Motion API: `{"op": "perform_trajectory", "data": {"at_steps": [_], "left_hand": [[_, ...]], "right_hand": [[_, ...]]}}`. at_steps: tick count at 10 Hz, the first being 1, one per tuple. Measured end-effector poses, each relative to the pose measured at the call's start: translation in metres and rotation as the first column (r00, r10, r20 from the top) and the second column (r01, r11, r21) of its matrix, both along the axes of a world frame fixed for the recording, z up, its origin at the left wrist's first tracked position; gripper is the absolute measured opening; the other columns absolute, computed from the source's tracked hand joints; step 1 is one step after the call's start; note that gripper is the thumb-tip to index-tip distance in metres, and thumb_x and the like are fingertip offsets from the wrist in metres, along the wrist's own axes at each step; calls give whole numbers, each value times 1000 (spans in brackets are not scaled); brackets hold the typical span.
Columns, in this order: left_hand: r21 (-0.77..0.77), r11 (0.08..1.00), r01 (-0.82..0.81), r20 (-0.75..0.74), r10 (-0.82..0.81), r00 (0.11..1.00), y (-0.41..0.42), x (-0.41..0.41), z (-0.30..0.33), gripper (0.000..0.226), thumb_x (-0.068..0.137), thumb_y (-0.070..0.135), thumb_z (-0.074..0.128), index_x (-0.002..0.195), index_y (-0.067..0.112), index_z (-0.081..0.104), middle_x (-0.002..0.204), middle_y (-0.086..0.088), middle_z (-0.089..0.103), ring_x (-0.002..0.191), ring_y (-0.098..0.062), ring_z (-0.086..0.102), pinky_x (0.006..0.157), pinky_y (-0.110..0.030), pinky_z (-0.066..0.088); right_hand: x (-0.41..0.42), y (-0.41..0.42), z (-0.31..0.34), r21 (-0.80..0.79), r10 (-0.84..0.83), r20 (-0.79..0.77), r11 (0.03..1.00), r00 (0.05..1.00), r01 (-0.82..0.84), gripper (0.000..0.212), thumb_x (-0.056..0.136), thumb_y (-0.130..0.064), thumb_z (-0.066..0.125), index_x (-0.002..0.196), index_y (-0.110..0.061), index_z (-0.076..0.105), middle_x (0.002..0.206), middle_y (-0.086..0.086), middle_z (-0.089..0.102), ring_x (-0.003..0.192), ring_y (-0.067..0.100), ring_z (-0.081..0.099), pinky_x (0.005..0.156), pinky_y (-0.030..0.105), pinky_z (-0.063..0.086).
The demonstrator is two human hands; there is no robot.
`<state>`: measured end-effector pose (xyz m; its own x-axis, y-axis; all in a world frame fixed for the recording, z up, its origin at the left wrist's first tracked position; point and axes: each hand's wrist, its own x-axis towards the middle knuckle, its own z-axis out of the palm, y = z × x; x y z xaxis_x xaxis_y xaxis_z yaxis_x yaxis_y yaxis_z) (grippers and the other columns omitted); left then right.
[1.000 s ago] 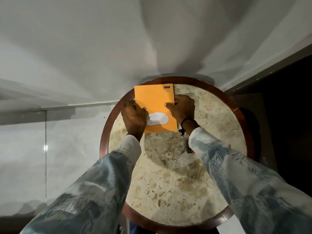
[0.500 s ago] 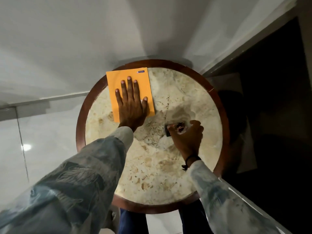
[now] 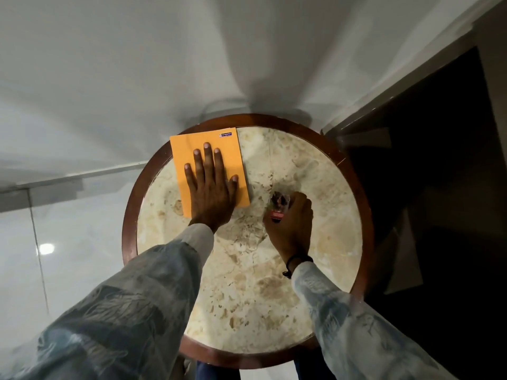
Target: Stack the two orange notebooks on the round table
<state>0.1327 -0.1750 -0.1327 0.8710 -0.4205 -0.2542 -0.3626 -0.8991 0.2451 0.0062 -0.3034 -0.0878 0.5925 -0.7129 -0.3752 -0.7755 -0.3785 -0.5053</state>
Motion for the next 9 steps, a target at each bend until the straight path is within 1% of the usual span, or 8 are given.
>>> {"op": "perform_trajectory", "data": {"at_steps": [1,3,4,5,6,7,8,9], "left_hand": [[13,1000,3,-7,-3,1000,-1,0,-1,72,107,49,24,163,9,1,174,-17,-2,160,-38,-4,129,-63,5],[39,999,10,0,-10,1000,-1,0,-4,74,107,51,22,163,7,0,174,-17,-3,160,-39,-5,129,-63,5],[41,999,9,-6,-9,1000,0,-1,-7,74,107,52,22,163,8,-1,174,-17,-4,160,-38,-5,129,-63,5],[45,999,5,-1,-5,1000,0,-1,-6,74,107,52,23,163,8,-1,174,-16,-4,160,-38,-5,129,-62,4],[48,999,4,9,-5,1000,-3,-2,-4,74,107,52,23,163,9,0,174,-16,-3,160,-38,-4,129,-61,3],[47,999,9,10,-10,1000,-3,-2,-2,74,107,52,23,163,9,1,174,-16,-2,161,-38,-3,130,-60,4],[36,999,-9,-30,10,1000,-3,0,7,74,106,51,23,163,9,1,174,-15,-3,161,-37,-3,129,-62,8],[3,998,-69,18,69,997,-3,-5,35,76,105,53,22,163,9,0,174,-16,-4,161,-36,-3,128,-62,11]], "right_hand": [[18,-9,-6,-23,-4,24,1000,1000,4,63,73,-23,78,127,-9,49,124,15,56,108,34,55,87,42,52],[79,-48,-8,-109,36,114,994,993,-23,66,74,-19,74,135,-10,48,130,16,59,116,34,55,90,44,55],[99,-59,-13,-104,47,142,994,989,-32,66,75,-19,75,135,-13,49,130,12,61,117,32,56,89,39,54],[105,-60,-15,-107,50,148,994,988,-34,61,74,-19,76,131,-14,52,127,9,63,115,30,56,84,33,49],[103,-62,-14,-118,61,171,992,983,-41,64,73,-22,79,130,-14,51,127,9,63,115,30,58,88,40,56],[98,-62,5,-41,4,229,999,974,6,76,68,-30,85,133,-16,47,130,9,62,118,30,60,91,44,59],[88,-73,46,45,-71,380,997,922,58,69,71,-27,87,129,-11,53,124,7,65,113,23,63,92,37,58],[70,-92,119,258,-214,547,963,809,80,49,75,-22,86,116,-8,63,104,1,71,94,12,69,81,28,57]]}}
